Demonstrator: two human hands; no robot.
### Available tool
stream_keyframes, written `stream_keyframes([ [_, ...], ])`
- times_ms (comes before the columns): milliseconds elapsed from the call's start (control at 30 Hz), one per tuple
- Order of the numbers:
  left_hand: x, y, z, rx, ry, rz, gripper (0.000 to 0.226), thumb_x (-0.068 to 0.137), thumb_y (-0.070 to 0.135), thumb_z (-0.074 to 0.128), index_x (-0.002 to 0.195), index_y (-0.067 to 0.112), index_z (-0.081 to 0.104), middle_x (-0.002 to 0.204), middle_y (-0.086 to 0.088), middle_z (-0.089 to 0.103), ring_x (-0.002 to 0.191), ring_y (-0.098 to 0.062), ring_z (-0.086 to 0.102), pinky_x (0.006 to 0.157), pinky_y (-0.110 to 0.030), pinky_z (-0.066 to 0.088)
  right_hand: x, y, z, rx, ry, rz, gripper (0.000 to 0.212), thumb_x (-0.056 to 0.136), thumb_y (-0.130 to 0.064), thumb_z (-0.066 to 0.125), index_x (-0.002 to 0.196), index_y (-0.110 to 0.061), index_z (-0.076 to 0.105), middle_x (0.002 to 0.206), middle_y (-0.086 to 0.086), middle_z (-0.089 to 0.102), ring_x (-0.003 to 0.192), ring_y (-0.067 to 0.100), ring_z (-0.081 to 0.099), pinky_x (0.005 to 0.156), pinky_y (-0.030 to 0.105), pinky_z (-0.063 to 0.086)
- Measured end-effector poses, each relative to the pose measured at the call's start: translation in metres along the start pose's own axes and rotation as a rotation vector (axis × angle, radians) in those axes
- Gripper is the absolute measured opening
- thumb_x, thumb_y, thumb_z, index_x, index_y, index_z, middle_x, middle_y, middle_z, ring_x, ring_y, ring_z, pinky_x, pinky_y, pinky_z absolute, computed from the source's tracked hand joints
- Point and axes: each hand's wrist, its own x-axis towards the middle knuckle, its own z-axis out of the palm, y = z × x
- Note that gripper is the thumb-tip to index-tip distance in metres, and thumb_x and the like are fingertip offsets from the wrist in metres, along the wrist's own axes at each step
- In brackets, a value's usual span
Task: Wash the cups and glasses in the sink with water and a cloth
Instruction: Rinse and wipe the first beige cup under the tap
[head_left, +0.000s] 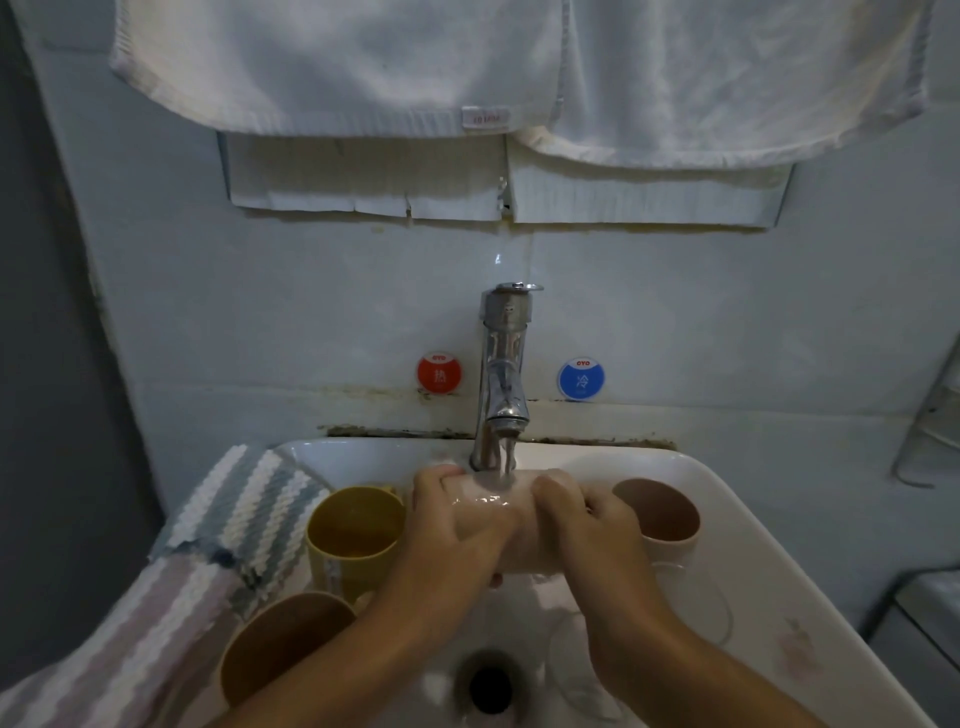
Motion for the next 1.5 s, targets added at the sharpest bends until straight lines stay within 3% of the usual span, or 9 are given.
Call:
stream_keyframes([
  [133,0.000,-0.003,0.003,0.016,0.030,0.026,0.053,0.089,0.033,0.067,0.129,0.035,0.032,0.124,-0.001,0.043,0.100,-0.018,0.059,0.068,-0.031,0.062,0.006,-0.001,-0.001,-0.030,0.047,-0.021,0.029,0.104,-0.028,0.043,0.076,-0.023,0.051,0.083,0.000,0.054,0.077,0.012,0.050,0.065,0.028,0.040],
  [333,0.006,-0.001,-0.002,-0.021,0.086,-0.064,0.025,0.102,0.037,0.041,0.124,0.026,0.041,0.114,-0.005,0.044,0.093,-0.025,0.060,0.068,-0.041,0.062,-0.002,0.002,0.000,-0.040,-0.041,-0.030,0.005,0.095,-0.024,0.056,0.097,-0.021,0.059,0.098,0.001,0.060,0.086,0.013,0.055,0.065,0.028,0.041],
  [600,0.005,0.004,-0.001,-0.080,0.123,-0.156,0.024,0.102,0.033,0.042,0.123,0.021,0.042,0.114,-0.009,0.044,0.099,-0.030,0.058,0.067,-0.041,0.062,-0.001,-0.001,-0.001,-0.015,-0.032,-0.102,0.019,0.100,-0.024,0.052,0.084,-0.027,0.061,0.089,-0.008,0.061,0.082,0.006,0.055,0.063,0.020,0.040],
  [733,0.006,0.004,-0.001,-0.238,0.174,-0.274,0.026,0.101,0.030,0.044,0.123,0.016,0.046,0.120,-0.017,0.048,0.099,-0.034,0.059,0.053,-0.035,0.057,0.003,0.000,0.000,-0.027,-0.021,-0.116,0.023,0.104,-0.023,0.045,0.097,-0.020,0.066,0.094,-0.003,0.063,0.086,0.008,0.057,0.067,0.023,0.044],
  [900,0.010,-0.006,-0.001,-0.208,0.228,-0.262,0.034,0.101,0.030,0.040,0.128,0.012,0.050,0.119,-0.024,0.054,0.098,-0.035,0.060,0.051,-0.032,0.051,-0.001,0.002,0.002,-0.094,-0.073,-0.189,0.012,0.095,-0.027,0.059,0.088,-0.026,0.069,0.080,-0.010,0.070,0.078,0.007,0.064,0.069,0.025,0.053],
  [1067,0.007,-0.005,0.000,-0.154,0.245,-0.234,0.034,0.100,0.035,0.041,0.128,0.017,0.047,0.120,-0.019,0.051,0.101,-0.033,0.057,0.077,-0.048,0.058,0.000,0.002,0.003,-0.075,-0.033,-0.185,0.021,0.094,-0.035,0.060,0.084,-0.022,0.072,0.078,-0.008,0.070,0.077,0.010,0.064,0.071,0.029,0.053],
  [1300,0.006,-0.001,0.002,-0.165,0.252,-0.234,0.026,0.100,0.029,0.044,0.121,0.015,0.050,0.116,-0.019,0.050,0.096,-0.031,0.056,0.080,-0.052,0.057,-0.002,-0.001,0.002,-0.042,-0.041,-0.128,0.024,0.093,-0.032,0.060,0.082,-0.014,0.071,0.077,0.001,0.067,0.076,0.014,0.061,0.062,0.025,0.048],
  [1433,0.004,0.002,0.001,-0.108,0.190,-0.251,0.029,0.099,0.031,0.048,0.125,0.018,0.046,0.112,-0.013,0.049,0.089,-0.024,0.054,0.067,-0.038,0.051,-0.008,-0.006,0.002,-0.036,-0.053,-0.088,0.015,0.089,-0.032,0.066,0.082,-0.019,0.067,0.080,-0.002,0.066,0.077,0.012,0.060,0.061,0.025,0.045],
  [1500,0.000,0.004,0.002,-0.054,0.143,-0.197,0.033,0.096,0.031,0.054,0.126,0.023,0.044,0.117,-0.011,0.047,0.095,-0.024,0.054,0.079,-0.043,0.054,-0.007,-0.007,0.002,-0.001,-0.023,-0.059,0.020,0.096,-0.028,0.058,0.079,-0.019,0.064,0.081,-0.001,0.062,0.078,0.013,0.058,0.064,0.027,0.045],
])
